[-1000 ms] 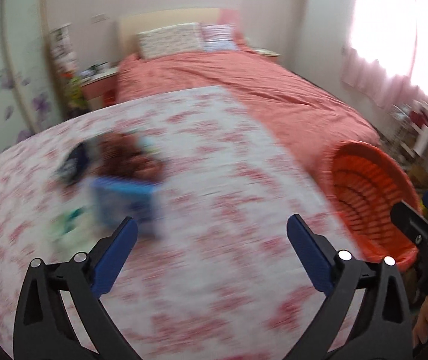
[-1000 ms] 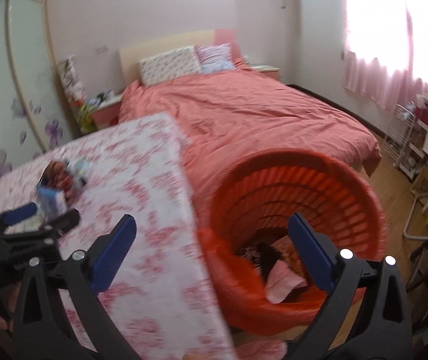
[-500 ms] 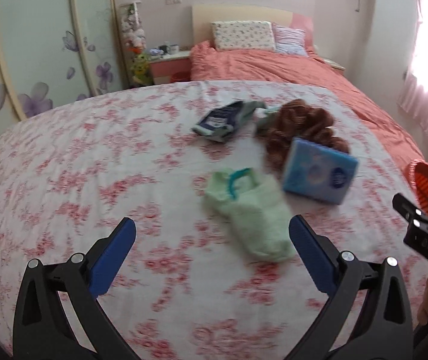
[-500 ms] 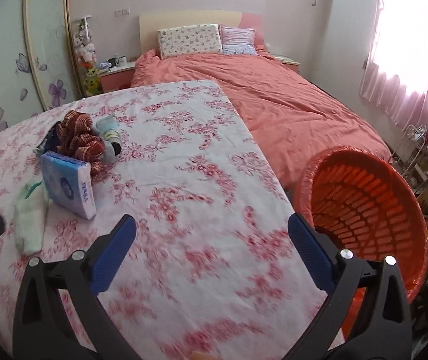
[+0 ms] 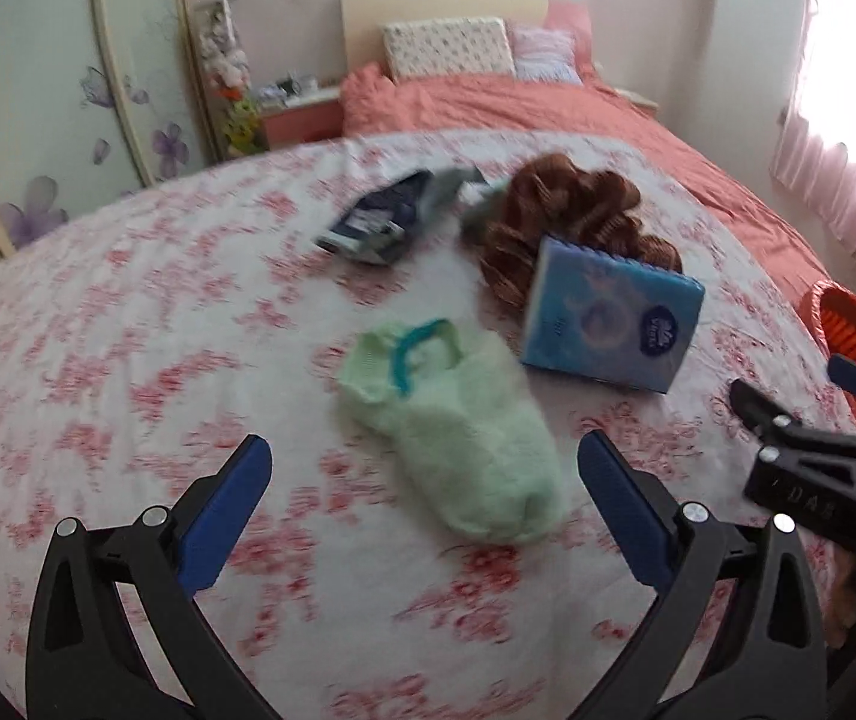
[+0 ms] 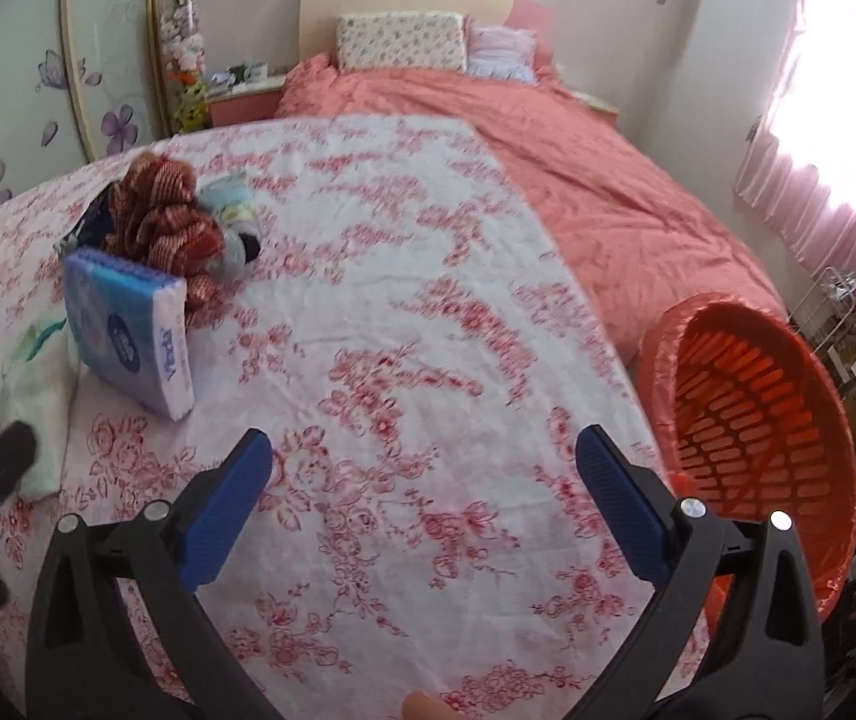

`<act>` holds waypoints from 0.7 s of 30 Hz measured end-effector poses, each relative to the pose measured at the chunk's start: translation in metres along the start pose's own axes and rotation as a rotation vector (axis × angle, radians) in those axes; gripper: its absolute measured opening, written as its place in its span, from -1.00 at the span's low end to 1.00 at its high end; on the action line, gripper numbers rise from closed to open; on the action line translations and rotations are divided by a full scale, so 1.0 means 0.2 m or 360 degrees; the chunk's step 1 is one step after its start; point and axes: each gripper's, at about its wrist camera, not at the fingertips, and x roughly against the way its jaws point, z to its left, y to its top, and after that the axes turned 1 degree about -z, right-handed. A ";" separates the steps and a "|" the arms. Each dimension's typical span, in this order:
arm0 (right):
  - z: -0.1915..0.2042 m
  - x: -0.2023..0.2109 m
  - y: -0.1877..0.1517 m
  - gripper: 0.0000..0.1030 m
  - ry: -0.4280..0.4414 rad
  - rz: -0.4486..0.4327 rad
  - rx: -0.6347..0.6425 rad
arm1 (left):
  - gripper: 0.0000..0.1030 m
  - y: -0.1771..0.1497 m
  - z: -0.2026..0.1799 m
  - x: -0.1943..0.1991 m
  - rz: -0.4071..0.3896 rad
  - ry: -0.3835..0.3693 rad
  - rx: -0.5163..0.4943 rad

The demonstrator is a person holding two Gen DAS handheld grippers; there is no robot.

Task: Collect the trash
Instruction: 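Grasp the green towel with the left tool while the right grasps the blue tissue pack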

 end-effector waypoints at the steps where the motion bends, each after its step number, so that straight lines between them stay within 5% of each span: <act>1: 0.00 -0.01 0.00 0.92 0.0016 0.0027 0.0001 | 0.96 0.01 0.00 -0.02 0.0020 -0.0006 0.0011; 3: 0.00 -0.02 0.00 0.92 0.0040 0.0042 -0.0013 | 0.93 0.02 -0.01 -0.06 0.0073 -0.0035 0.0042; 9: -0.05 -0.05 -0.01 0.94 0.0145 0.0087 -0.0112 | 0.45 0.04 0.02 -0.10 0.0059 -0.0039 0.0082; 16: -0.04 -0.04 -0.02 0.93 0.0138 0.0085 -0.0102 | -0.37 0.03 0.18 -0.07 0.0038 -0.0106 0.0158; 21: 0.04 0.03 -0.01 0.77 0.0251 0.0000 -0.0047 | -0.40 0.03 0.34 -0.05 0.0033 0.0020 0.0208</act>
